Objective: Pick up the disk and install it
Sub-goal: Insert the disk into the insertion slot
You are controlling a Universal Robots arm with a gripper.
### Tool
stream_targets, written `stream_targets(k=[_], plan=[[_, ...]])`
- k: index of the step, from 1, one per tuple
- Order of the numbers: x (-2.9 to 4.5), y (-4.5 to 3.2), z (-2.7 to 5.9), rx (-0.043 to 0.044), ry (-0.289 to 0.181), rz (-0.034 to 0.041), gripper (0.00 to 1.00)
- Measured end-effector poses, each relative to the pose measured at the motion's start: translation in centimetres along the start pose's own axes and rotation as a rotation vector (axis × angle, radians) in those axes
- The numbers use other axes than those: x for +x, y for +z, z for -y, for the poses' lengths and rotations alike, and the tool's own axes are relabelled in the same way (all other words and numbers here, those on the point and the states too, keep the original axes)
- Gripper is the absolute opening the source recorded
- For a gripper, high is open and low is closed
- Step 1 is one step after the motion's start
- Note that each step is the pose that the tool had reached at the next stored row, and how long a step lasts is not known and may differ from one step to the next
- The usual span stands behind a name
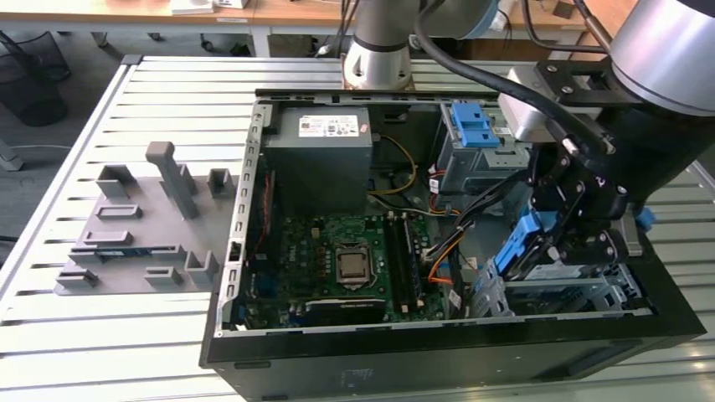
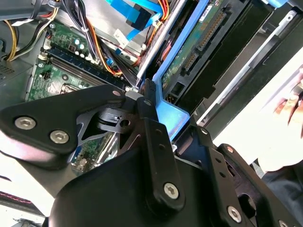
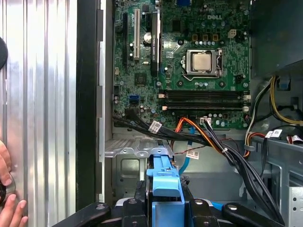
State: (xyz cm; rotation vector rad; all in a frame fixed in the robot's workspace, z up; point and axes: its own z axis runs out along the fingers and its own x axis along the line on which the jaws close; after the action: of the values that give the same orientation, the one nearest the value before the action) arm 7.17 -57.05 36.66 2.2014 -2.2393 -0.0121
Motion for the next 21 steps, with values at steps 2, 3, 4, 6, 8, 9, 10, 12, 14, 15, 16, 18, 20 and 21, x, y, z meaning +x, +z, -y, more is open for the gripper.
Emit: stream_targets(k=[2, 3, 4, 6, 8, 9, 10, 12, 14, 15, 16, 18, 20, 21], plan=[[0.0, 0.13, 0.0, 0.0, 0.0, 0.0, 0.36], [0.0, 0.16, 0.0, 0.0, 0.0, -0.0002, 0.36], [0.0, 0.2, 0.0, 0.0001, 0.0, -0.0002, 0.36], [0.01, 0.79, 0.01, 0.0001, 0.0, -0.0001, 0.36], [0.01, 1.07, 0.01, 0.0001, 0.0, 0.0, 0.36], [0.01, 1.2, 0.01, 0.0, 0.0, 0.0, 0.36], [0.01, 1.32, 0.01, 0.0001, 0.0, 0.0, 0.36], [0.01, 1.56, 0.01, 0.0001, 0.0, -0.0001, 0.36], [0.01, 1.77, 0.01, 0.0001, 0.0, 0.0001, 0.36], [0.01, 1.81, 0.01, 0.0001, 0.0, 0.0004, 0.36], [0.01, 1.82, 0.01, 0.0001, 0.0, 0.0005, 0.36], [0.01, 1.82, 0.01, 0.0002, 0.0, 0.0006, 0.36], [0.01, 1.84, 0.01, 0.0001, 0.0, 0.0009, 0.38], [0.01, 1.84, 0.01, 0.0, 0.0, 0.0008, 0.44]])
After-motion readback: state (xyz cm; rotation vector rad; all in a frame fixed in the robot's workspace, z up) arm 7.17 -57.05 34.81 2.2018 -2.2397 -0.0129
